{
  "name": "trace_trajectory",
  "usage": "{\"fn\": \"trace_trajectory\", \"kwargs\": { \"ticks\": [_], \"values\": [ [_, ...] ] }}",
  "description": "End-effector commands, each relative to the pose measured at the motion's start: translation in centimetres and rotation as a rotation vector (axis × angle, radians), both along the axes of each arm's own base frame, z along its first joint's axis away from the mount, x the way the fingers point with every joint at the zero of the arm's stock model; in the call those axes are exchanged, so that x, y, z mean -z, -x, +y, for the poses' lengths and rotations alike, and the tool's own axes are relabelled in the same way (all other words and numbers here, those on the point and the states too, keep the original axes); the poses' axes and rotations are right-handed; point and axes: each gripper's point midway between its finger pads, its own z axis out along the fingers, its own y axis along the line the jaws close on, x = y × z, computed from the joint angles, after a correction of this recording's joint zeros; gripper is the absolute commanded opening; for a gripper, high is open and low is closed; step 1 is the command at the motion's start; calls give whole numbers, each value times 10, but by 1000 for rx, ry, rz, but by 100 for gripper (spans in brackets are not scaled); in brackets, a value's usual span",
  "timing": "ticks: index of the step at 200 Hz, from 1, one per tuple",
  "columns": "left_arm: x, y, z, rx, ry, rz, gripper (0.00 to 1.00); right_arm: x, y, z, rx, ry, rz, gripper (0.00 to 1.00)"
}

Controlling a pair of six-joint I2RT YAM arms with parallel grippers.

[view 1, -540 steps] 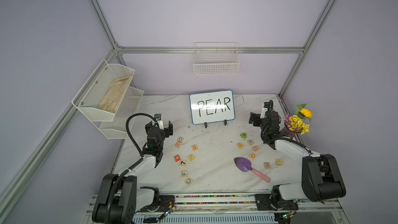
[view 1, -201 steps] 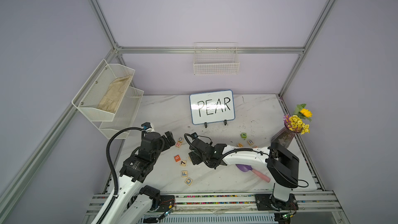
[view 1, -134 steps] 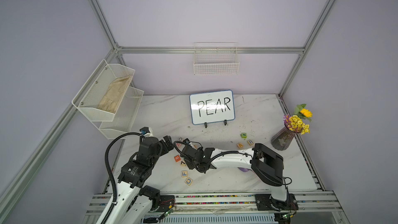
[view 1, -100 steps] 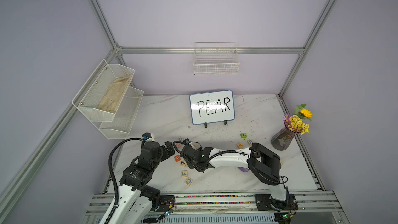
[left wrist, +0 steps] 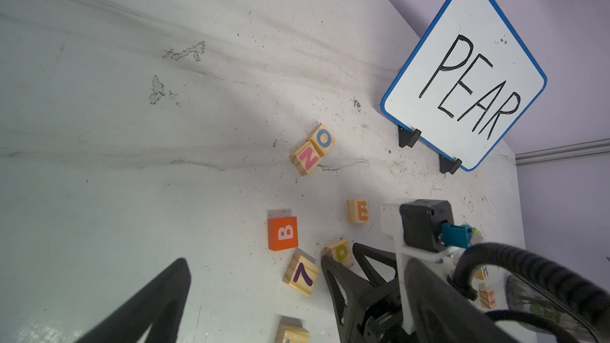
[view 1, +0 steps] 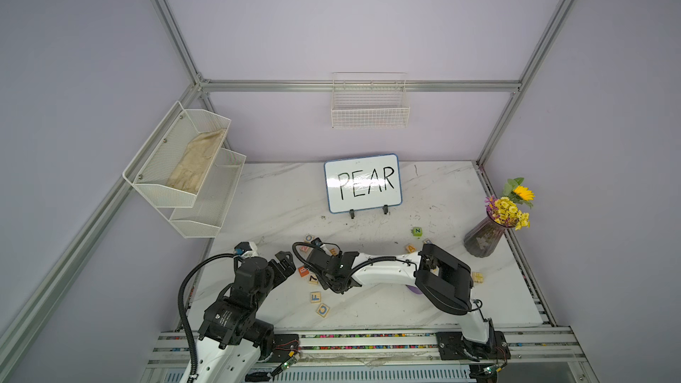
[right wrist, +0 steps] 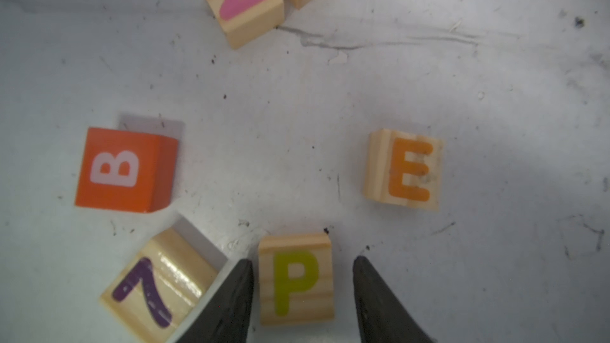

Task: Spell the uppercase word “pear” with letter blocks
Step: Pick up the letter block from the center of the board, then place the letter block at the center of the board.

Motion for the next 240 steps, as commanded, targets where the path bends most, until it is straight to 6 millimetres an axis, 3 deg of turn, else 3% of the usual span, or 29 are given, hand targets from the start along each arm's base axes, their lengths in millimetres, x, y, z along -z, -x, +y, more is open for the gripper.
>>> {"fn": "trace_trajectory", "kwargs": {
  "ticks": [1,41,81,131,166,197,240],
  "values": [
    [9,1,4,-30,4,16,100,8,1,-8,20,44,11,50],
    [10,1,3,-29,7,17,100,14,2,-9,29,63,21,39],
    [9,1,4,-31,1,13,100,4,-1,-13,73,67,16,31],
    [1,-7,2,-8,-11,-27,100,-42,-9,-32,204,19,-43,26],
    [-15,-25,-24,131,10,-96,100,-67,-20,-48,268,8,-105,26],
    [-31,-38,-51,265,52,-154,100,-57,-32,-70,355,1,-70,25],
    [-36,-48,-64,324,69,-185,100,-32,-32,-81,415,13,-9,24]
  ]
}}
